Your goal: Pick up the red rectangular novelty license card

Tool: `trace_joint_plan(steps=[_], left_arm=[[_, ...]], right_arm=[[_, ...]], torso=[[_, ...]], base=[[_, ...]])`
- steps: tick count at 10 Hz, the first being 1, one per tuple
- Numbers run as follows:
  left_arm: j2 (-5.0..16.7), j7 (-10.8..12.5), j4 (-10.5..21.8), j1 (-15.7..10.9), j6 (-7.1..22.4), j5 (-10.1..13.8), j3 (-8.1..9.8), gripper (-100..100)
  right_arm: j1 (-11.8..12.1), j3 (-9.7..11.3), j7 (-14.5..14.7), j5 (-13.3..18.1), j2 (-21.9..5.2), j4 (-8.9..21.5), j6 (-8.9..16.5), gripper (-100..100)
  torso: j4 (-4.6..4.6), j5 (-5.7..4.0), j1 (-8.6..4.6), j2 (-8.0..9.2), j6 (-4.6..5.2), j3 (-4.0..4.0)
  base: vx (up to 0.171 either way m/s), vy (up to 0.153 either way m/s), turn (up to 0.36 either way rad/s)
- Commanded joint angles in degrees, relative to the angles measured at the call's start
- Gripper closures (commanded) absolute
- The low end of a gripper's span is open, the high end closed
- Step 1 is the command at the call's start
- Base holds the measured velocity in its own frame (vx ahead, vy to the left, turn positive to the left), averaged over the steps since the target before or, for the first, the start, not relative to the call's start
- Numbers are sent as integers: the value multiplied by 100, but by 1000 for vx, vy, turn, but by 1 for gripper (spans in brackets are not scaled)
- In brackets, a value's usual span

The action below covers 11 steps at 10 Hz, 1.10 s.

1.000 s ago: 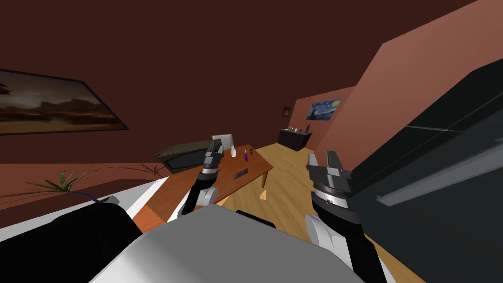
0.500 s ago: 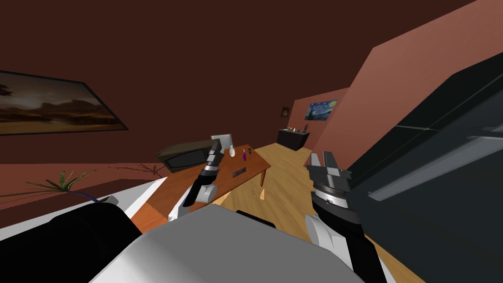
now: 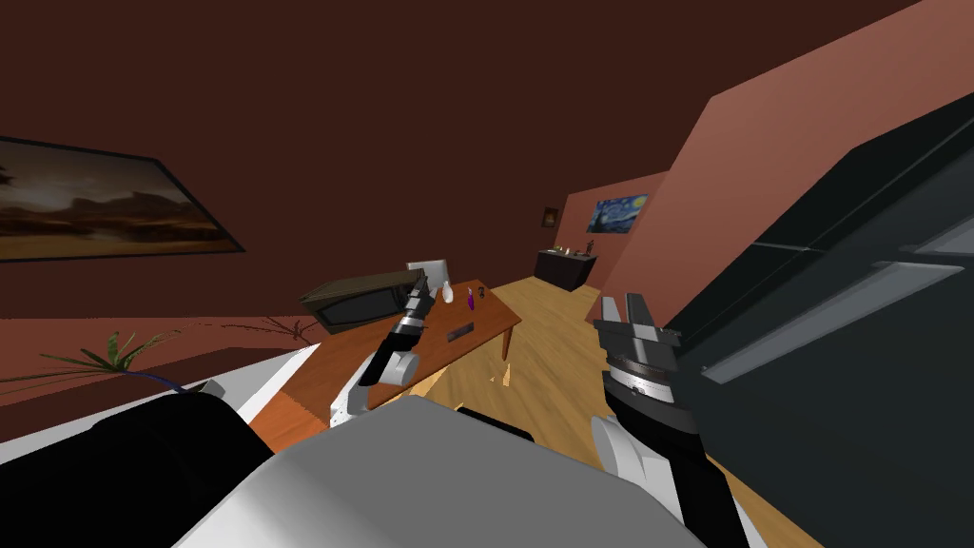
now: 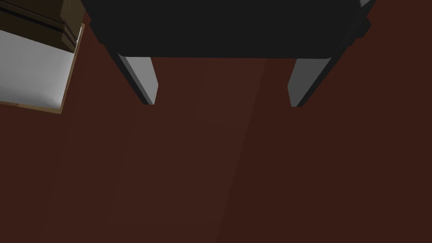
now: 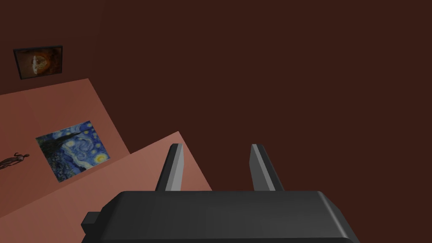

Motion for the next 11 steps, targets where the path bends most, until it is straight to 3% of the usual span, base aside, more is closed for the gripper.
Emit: trace_joint_plan(steps=[1, 6, 8, 11], left_arm=[[47, 62, 77, -61, 257, 48, 37, -100], [329, 437, 499, -412, 1118, 374, 281, -100], [329, 437, 499, -412, 1317, 374, 281, -100], [503, 702, 817, -663, 1866, 606, 445, -100]], right_arm=[[0, 0, 0, 0, 0, 0, 0, 0], [0, 0, 0, 0, 0, 0, 0, 0], [0, 0, 0, 0, 0, 0, 0, 0], [0, 0, 0, 0, 0, 0, 0, 0]], torso=[[0, 0, 0, 0, 0, 0], [-1, 1, 4, -4, -1, -2], [-1, 1, 5, -4, -1, -2], [-2, 1, 8, -6, -1, -4]], base=[[-15, -42, -11], [-11, -40, -21], [-4, -26, -8], [-1, -33, -28]])
